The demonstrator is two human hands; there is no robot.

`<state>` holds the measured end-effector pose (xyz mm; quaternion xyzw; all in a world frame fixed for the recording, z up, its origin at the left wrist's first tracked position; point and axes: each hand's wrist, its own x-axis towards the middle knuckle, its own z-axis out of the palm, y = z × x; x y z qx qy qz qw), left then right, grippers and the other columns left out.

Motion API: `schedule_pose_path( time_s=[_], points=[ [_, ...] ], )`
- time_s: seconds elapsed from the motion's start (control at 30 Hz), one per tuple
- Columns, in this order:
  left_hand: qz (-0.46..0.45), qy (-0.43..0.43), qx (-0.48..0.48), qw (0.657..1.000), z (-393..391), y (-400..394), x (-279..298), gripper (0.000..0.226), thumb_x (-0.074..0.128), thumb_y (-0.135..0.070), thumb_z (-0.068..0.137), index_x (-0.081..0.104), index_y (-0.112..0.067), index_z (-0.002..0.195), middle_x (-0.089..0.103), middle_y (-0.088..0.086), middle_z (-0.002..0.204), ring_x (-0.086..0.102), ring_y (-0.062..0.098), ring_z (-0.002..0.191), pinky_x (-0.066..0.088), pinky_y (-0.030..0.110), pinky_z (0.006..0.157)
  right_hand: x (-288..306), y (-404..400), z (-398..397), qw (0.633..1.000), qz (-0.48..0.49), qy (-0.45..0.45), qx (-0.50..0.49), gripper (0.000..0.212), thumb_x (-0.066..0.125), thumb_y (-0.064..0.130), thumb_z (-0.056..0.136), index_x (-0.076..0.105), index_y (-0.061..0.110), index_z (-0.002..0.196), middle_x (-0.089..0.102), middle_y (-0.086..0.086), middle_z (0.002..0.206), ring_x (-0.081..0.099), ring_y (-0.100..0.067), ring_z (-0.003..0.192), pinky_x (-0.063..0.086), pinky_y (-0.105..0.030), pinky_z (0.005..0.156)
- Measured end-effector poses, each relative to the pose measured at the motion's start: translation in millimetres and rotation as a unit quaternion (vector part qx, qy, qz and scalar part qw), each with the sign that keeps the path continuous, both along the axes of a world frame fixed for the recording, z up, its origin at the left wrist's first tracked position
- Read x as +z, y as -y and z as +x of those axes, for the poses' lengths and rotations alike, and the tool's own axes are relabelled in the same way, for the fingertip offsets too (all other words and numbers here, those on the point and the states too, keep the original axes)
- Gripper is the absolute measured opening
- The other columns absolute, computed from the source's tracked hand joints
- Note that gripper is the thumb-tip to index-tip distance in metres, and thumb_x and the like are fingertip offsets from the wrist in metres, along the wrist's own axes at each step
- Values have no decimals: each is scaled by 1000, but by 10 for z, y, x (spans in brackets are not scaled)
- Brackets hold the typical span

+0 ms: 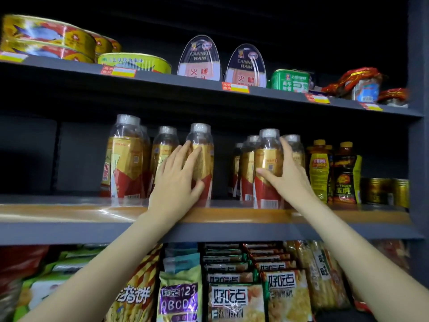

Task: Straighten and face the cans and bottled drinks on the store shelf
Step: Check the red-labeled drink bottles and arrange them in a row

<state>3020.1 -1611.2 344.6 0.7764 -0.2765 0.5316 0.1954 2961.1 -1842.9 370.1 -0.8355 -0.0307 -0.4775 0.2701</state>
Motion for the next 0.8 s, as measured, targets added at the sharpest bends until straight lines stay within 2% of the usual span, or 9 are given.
schedule_pose_path(
  time_s=[0.07,0.13,0.23,0.3,0.47,0.57,0.7,0.8],
  points=[
    [6,3,6,1000,2,3,-5,64,55,-23,88,29,-18,145,25,8,153,21,26,141,20,44,113,-24,28,-40,998,-30,-36,-34,97,66,41,85,-5,34,150,21,-10,154,30,-30,138,33,-42,107],
    [7,4,13,1000,3,16,-11,63,55,-23,88,28,-17,145,25,9,153,22,27,140,20,44,113,-87,70,-99,993,-60,-62,-84,99,69,37,83,-2,33,151,15,-8,154,26,-32,138,32,-45,107],
    [0,7,33,999,-10,40,-23,62,43,-30,87,28,-16,146,26,9,152,24,27,140,21,44,112,-189,63,-129,995,-26,-68,-70,100,75,24,79,7,30,151,28,-8,152,35,-28,135,35,-45,106],
    [3,6,39,999,-19,51,-23,65,37,-33,84,28,-17,146,26,9,153,24,27,140,20,42,112,-173,4,-110,996,-18,-54,-74,100,78,23,75,12,30,150,36,-9,147,40,-29,131,38,-44,103],
    [4,4,33,999,-4,36,-23,61,49,-24,90,25,-19,146,21,6,154,18,24,142,15,41,114,-65,-179,-33,990,-41,-65,-114,97,81,25,72,15,26,144,37,-14,138,49,-33,118,45,-40,89],
    [5,2,35,999,-19,43,-17,61,49,-23,90,26,-18,146,22,7,154,19,25,141,17,43,113,-49,-159,-34,988,-59,-65,-124,103,81,26,71,11,24,146,36,-13,141,49,-32,120,46,-40,91],
    [6,3,40,999,-40,61,-14,60,46,-23,89,29,-15,145,24,9,153,23,28,140,21,45,111,-10,-63,-62,989,-54,-87,-109,118,83,27,69,-3,23,151,32,-12,148,43,-33,129,40,-44,100],
    [6,-6,49,999,-57,66,-12,60,48,-20,91,26,-17,146,21,6,154,21,25,141,19,42,112,-15,37,-104,990,-47,-114,-72,116,82,24,71,-3,23,151,37,-12,147,41,-31,131,39,-43,102]
  ],
)
